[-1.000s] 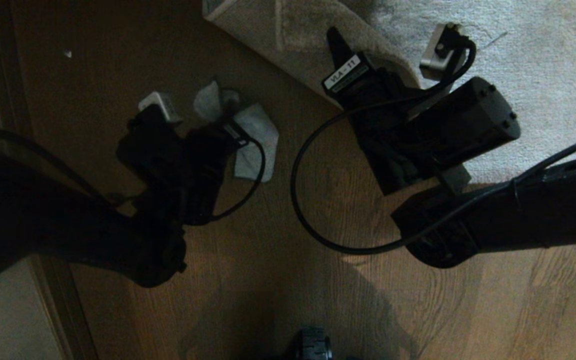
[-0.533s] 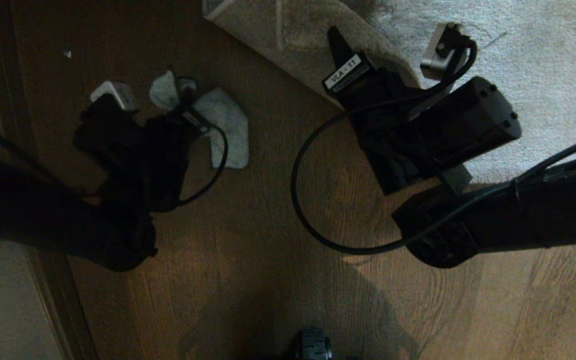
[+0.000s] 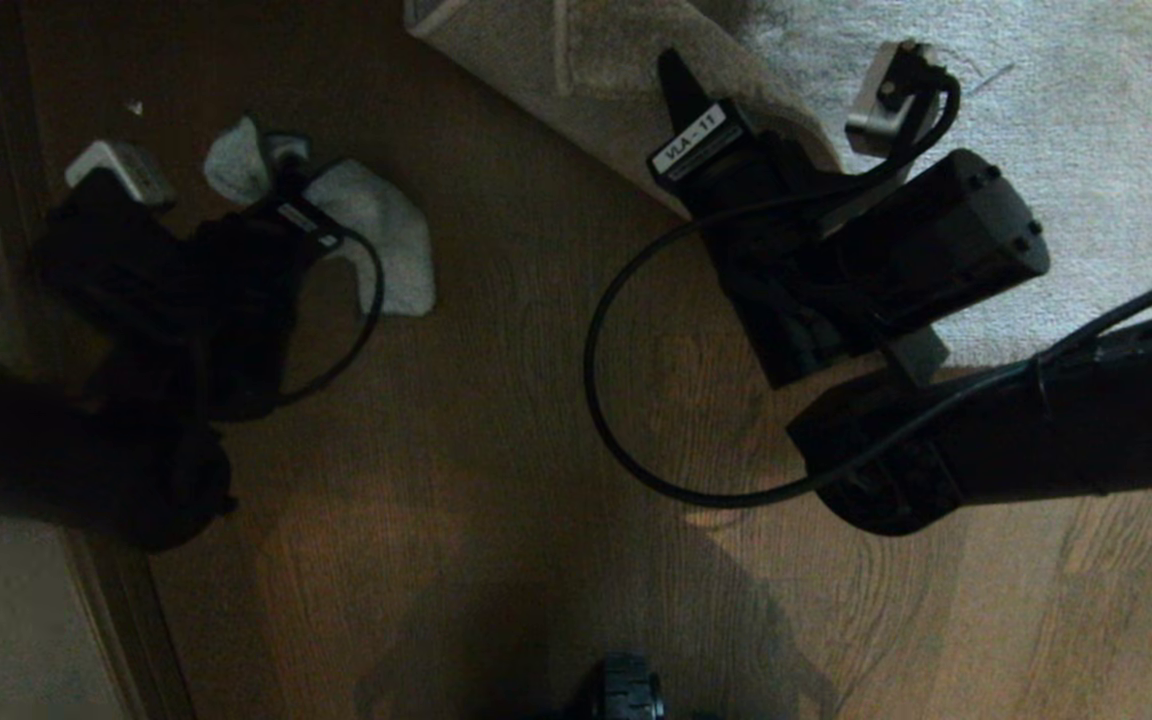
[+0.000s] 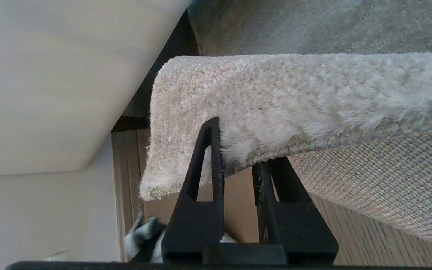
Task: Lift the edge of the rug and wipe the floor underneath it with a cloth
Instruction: Wipe the floor under the carpet with a rag
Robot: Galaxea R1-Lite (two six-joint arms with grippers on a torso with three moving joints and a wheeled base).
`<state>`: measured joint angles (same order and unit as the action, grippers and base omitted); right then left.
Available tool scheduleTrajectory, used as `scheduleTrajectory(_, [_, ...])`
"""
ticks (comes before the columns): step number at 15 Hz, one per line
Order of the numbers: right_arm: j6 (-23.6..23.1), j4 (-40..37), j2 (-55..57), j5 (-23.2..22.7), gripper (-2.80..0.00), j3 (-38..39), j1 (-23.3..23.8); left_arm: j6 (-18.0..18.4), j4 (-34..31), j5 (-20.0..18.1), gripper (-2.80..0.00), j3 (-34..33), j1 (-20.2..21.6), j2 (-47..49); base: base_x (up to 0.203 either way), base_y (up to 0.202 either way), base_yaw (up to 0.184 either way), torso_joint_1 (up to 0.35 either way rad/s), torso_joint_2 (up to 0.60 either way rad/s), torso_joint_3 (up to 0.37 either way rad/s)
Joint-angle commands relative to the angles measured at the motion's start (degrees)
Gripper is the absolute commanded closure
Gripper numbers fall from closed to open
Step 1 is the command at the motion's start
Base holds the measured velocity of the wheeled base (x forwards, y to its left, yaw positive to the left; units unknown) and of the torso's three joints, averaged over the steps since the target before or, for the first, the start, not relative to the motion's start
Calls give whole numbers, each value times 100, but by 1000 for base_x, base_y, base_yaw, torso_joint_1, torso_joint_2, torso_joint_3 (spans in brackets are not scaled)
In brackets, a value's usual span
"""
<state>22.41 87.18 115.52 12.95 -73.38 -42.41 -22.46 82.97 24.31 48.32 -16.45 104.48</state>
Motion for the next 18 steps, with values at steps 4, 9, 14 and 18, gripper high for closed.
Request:
scheduleTrajectory(4, [18,278,-3,6,0,7,-4,-3,51,4,0,-1189,120,-1037,0,0,0,0,0,0])
scheduleTrajectory(9, [22,278,-3,6,0,-1,-30,378,51,-176,0,-2476,84,-1766,0,0,0,0,0,0])
scheduleTrajectory(14, [18,278,6,4,0,-1,-39,787,64,-562,0,-3605,67,-2336,0,0,0,0,0,0])
scheduleTrajectory(18, [25,278,32,-12,0,-1,-31,935,61,-603,0,-4096,178,-2704,0,0,0,0,0,0])
